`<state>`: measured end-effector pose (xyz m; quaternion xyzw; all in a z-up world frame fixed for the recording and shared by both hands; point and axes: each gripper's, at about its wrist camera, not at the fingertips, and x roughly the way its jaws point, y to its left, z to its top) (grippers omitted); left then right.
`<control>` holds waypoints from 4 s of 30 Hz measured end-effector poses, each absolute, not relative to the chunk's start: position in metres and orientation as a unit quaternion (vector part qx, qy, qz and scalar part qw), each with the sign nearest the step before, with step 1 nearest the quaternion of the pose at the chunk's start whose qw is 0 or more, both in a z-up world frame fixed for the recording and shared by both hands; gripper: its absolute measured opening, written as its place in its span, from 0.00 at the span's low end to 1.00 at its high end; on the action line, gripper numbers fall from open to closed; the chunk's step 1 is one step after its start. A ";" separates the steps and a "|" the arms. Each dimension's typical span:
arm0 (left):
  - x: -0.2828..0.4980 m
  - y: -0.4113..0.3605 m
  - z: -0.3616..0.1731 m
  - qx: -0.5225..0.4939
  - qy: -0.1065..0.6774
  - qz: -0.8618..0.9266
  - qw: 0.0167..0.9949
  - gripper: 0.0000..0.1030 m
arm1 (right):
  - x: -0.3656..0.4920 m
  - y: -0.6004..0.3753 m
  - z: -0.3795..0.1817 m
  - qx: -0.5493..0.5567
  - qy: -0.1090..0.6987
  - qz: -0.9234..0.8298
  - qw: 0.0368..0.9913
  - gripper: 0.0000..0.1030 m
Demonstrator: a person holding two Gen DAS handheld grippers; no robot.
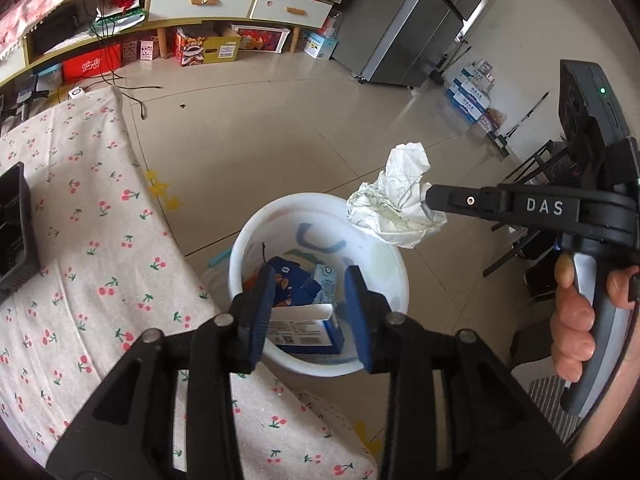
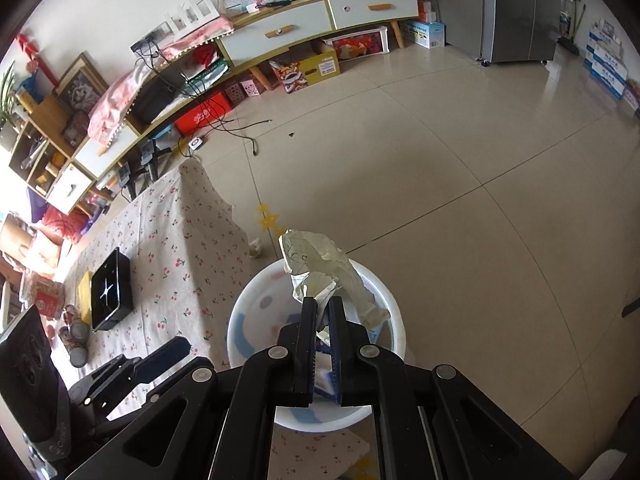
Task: Collect trash
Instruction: 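Carry both items over the white bucket and open both tools to drop them, then move both tools back over the table toward the red can and sponge, then grasp the red can with the left tool while the right tool grasps the yellow sponge, then carry the can and sponge to the white bucket and release both inside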
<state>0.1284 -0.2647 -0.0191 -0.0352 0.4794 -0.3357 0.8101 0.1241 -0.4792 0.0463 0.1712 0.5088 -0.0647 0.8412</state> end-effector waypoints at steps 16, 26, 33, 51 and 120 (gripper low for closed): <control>0.117 -0.135 0.021 -0.025 0.467 -0.252 0.847 0.39 | 0.148 -0.461 0.036 0.153 0.525 -0.074 0.834 0.52; 0.129 0.002 0.037 -0.074 0.480 -0.121 0.866 0.50 | 0.173 -0.408 0.042 0.142 0.525 -0.039 0.838 0.54; 0.125 0.096 0.024 -0.155 0.482 -0.046 0.861 0.50 | 0.185 -0.343 0.057 0.142 0.513 0.033 0.846 0.56; 0.171 0.105 -0.008 -0.222 0.503 -0.061 0.833 0.57 | 0.233 -0.125 0.022 0.094 0.541 0.188 0.814 0.56; 0.231 0.115 -0.038 -0.180 0.525 -0.031 0.832 0.61 | 0.286 -0.090 0.006 -0.005 0.517 0.196 0.833 0.29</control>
